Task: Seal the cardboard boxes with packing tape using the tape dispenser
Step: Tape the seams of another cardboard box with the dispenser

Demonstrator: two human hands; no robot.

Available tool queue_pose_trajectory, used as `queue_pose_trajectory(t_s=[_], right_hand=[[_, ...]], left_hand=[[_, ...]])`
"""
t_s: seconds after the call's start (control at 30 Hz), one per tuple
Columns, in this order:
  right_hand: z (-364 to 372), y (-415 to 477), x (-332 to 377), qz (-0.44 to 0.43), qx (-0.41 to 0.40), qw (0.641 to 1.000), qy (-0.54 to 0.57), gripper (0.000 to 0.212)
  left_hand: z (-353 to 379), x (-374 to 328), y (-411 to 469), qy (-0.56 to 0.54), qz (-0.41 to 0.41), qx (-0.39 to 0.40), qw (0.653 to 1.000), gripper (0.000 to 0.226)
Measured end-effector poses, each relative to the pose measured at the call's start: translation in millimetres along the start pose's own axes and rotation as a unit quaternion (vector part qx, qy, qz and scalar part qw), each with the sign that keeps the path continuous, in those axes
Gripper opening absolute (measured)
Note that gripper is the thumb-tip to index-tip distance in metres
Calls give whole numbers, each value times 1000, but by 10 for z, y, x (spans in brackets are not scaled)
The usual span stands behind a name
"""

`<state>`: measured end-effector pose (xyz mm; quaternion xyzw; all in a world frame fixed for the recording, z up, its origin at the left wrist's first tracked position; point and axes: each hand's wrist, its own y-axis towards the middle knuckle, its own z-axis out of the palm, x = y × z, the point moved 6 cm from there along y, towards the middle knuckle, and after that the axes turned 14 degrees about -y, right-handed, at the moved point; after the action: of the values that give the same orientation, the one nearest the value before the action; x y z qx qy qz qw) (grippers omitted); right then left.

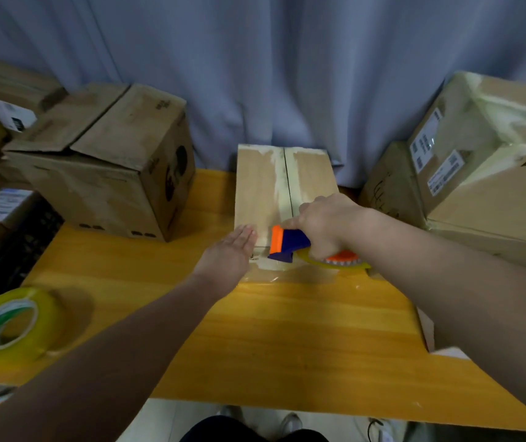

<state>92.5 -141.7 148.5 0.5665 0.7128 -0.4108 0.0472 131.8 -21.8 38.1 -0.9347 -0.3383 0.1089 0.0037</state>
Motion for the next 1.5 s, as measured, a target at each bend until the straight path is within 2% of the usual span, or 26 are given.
queue_pose_trajectory(t_s=[0.1,0.37,0.53,0.73,0.87,1.03,1.23,1.5], right_hand=[[-6,-22,-18,-23,8,1000,4,74],[109,-246,-250,-42,-48,998,21,75],[470,-497,-532,-20,-5,1000,4,75],[594,-301,-417,-25,26,999,-6,74],[597,-231,-398,-32,25,999,-7,63],[603,-251,-379,-30,4,999,-14,60],[603,-256,-349,-17,-4,1000,4,55],[270,-97,-24,15,-3,999,41,47]], left_hand=[[53,-88,-3,-51,-49,5,997,84],[3,-92,-18,-90,-90,13,992,83],[7,-130,-33,-83,-96,1,992,85],[35,-170,-41,-61,-121,3,991,91],[37,-329,-27,-36,-164,1,986,92],[195,-826,175,-59,-98,9,993,79],[146,-713,162,4,-54,13,998,68],[8,-235,6,31,-47,12,998,68]])
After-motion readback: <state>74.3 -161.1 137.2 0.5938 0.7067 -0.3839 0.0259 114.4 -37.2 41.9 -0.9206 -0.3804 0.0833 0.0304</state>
